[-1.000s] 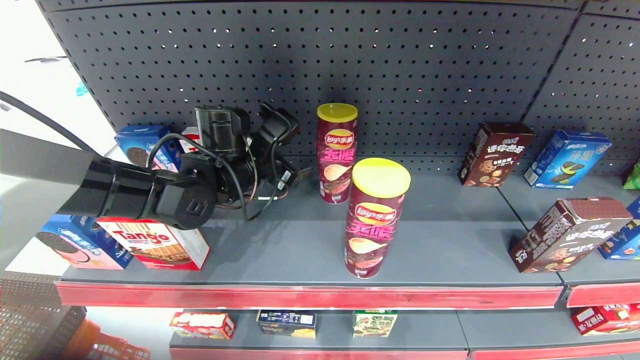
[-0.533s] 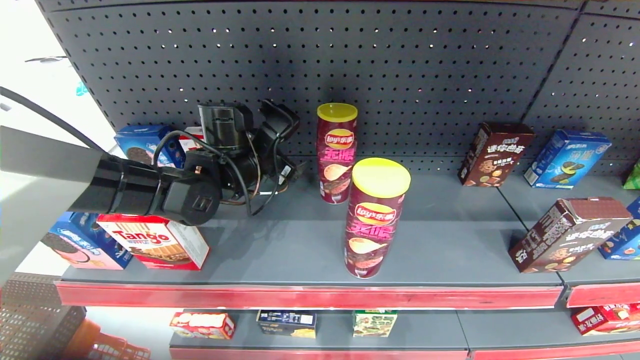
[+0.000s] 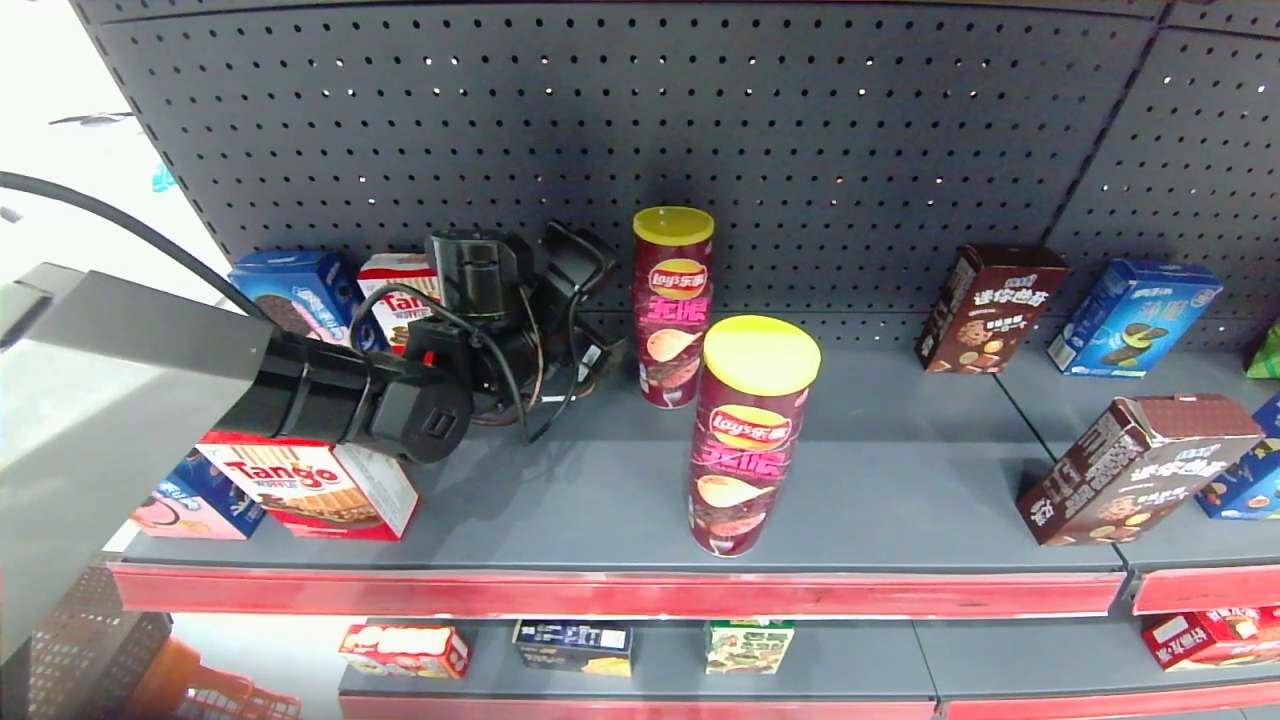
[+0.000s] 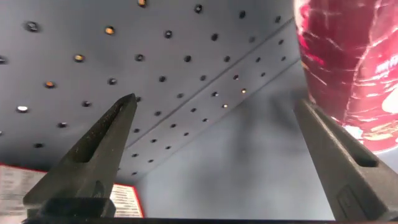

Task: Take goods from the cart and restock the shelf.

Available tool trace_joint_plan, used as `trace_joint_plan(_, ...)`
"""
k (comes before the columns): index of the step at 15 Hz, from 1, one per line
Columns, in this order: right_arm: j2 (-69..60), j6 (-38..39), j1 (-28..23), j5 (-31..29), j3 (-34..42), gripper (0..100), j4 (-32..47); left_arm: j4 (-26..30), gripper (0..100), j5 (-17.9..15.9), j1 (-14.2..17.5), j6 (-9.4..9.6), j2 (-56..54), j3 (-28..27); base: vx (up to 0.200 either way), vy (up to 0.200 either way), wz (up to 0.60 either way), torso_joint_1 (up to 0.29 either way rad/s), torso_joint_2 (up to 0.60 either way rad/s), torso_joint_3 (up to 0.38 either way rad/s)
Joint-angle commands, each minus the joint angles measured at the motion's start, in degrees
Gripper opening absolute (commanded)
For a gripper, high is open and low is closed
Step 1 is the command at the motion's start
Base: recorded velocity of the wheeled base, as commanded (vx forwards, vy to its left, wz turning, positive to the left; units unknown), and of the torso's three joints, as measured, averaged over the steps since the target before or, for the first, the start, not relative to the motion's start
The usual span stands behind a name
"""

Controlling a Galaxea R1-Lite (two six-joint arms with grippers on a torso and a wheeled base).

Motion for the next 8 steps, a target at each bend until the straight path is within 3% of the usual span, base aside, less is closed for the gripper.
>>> trace_joint_plan(1, 0.07, -0.02, 0.01, 0.00, 0.01, 100, 0.02, -0.01, 100, 0.01, -0.74, -0.01, 1.04, -0.09, 0.000, 0.000, 0.00, 0.000, 0.00, 0.000)
trace_joint_plan(8, 0.07, -0.02, 0.01, 0.00, 0.01, 100, 0.02, 0.08, 100, 0.01, -2.32, -0.36, 2.09, -1.76, 0.000, 0.000, 0.00, 0.000, 0.00, 0.000)
